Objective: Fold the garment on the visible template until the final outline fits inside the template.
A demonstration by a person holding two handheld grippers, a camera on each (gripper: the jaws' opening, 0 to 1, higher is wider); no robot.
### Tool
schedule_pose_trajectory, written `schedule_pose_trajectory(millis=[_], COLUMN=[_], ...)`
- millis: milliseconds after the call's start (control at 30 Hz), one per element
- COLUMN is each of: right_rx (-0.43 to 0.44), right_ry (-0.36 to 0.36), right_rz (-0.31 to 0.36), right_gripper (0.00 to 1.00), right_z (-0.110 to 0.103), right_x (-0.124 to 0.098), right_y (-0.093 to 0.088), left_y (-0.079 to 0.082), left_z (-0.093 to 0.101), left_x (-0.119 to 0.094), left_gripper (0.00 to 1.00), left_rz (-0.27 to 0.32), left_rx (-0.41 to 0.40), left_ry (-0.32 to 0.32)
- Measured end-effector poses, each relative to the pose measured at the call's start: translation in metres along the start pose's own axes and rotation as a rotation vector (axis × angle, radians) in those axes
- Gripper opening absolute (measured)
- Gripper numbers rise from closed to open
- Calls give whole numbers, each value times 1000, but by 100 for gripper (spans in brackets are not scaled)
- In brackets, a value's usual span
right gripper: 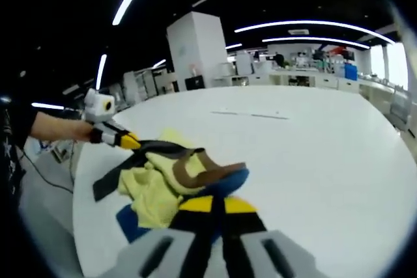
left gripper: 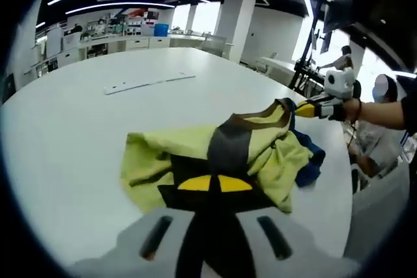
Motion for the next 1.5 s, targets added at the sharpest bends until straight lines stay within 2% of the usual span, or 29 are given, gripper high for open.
schedule_pose_trajectory(millis=[200, 333, 533, 600, 767, 967, 1033, 1167, 1300, 1467, 1500], right_rx=[-7, -17, -74, -94, -112, -177, -206, -216, -222, -263, -263], right_ry=[-9, -21, -28, -24, -24, 3, 6, -20, -45, -55, -52], right_rz=[-2, 1, 10, 27, 63, 83, 76, 76, 99, 78, 78], right_gripper=[0, 0, 0, 0, 0, 0, 0, 0, 0, 0, 0], right_z=[-4, -5, -11, -12, -16, -19, -17, -9, -11, -12, -6], right_x=[-5, -8, -11, -10, -3, 11, 18, 33, 52, 75, 84], right_y=[1, 5, 24, 33, 53, 78, 87, 104, 124, 134, 136], left_y=[7, 20, 46, 54, 72, 98, 103, 109, 113, 112, 111], left_z=[3, 9, 1, -4, -18, -21, -24, -32, -41, -57, -61], left_x=[-7, -18, -35, -42, -53, -56, -55, -48, -40, -29, -27], left_gripper=[0, 0, 0, 0, 0, 0, 0, 0, 0, 0, 0], left_rz=[31, 80, 192, 210, 236, 293, 316, 343, 375, 383, 384], left_rx=[-66, -58, -71, -97, -75, -9, 1, 31, 19, 18, 7], left_ry=[15, 25, 69, 102, 125, 151, 176, 226, 285, 348, 365])
Point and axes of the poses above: the point that each gripper's makers call its tool centre point, and the gripper's own axes: x roughly forward along the fingers, z roughly to its right, y roughly out of its top, the point moved 10 cm from there along -x, roughly backward along the fingers, and after that the axes turned 13 degrees about z, right-handed, at the moved point
